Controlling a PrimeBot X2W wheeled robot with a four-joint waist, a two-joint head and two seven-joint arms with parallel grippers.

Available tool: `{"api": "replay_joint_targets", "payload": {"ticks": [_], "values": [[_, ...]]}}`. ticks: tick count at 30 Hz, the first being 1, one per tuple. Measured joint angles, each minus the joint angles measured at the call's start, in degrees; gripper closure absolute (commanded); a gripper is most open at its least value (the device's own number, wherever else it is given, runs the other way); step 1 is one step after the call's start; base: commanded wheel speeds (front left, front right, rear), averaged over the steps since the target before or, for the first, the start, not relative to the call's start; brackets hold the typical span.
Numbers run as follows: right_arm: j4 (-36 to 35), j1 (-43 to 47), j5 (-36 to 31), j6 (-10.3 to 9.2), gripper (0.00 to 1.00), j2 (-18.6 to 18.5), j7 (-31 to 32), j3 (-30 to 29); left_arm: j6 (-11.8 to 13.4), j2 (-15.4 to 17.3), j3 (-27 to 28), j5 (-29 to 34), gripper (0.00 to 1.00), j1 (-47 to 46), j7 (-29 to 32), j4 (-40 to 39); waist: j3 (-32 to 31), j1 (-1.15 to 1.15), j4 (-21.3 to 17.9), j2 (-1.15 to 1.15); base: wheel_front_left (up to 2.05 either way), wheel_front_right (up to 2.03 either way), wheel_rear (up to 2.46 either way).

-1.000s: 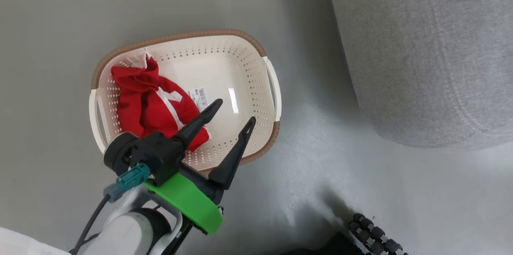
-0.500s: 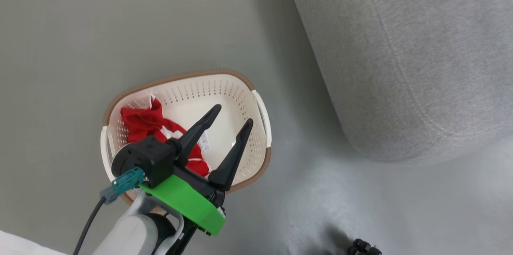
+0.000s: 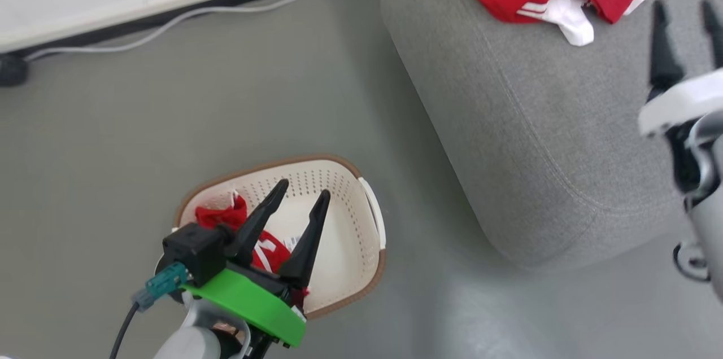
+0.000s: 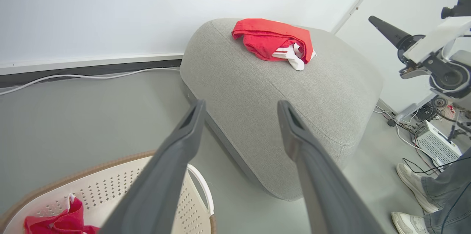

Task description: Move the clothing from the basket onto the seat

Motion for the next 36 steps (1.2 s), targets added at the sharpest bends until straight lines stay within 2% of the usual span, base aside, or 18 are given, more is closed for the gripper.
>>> {"api": "replay_joint_targets", "payload": {"ticks": [6,16,21,26,29,36], "values": [[-3.4,8.0,-1.4,0.90,0.00,2.4,-0.4,2.9,0.6,0.0,1.6,0.0,0.00,1.9,-2.0,3.2,-4.5,0.00,2.1,0.00,0.00,0.00,0.00],[-7.4,19.5,-2.1,1.36,0.00,8.0,-0.4,6.7,3.0,0.7,4.6,-0.5,0.00,7.1,-4.8,8.7,-11.3,0.00,8.8,0.00,0.00,0.00,0.00],[-9.9,24.0,-5.5,-0.26,0.00,8.0,-0.4,7.8,4.0,1.3,5.3,-0.9,0.00,8.6,-5.7,10.1,-14.3,0.00,12.8,0.00,0.00,0.00,0.00],[-12.6,27.3,-8.1,-1.76,0.00,8.7,-0.4,9.1,4.8,3.3,7.4,-0.7,0.00,10.1,-6.5,10.7,-17.3,0.00,17.2,0.00,0.00,0.00,0.00],[-13.7,28.5,-8.9,-2.23,0.00,9.4,-0.4,9.8,5.6,3.7,9.1,-0.7,0.00,11.2,-7.3,10.8,-18.7,0.00,18.6,0.00,0.00,0.00,0.00],[-15.5,32.2,-10.0,-2.85,0.00,10.3,-0.4,9.9,5.6,3.9,10.6,-0.7,0.00,11.8,-7.8,11.1,-20.7,0.00,20.4,0.00,0.00,0.00,0.00]]}}
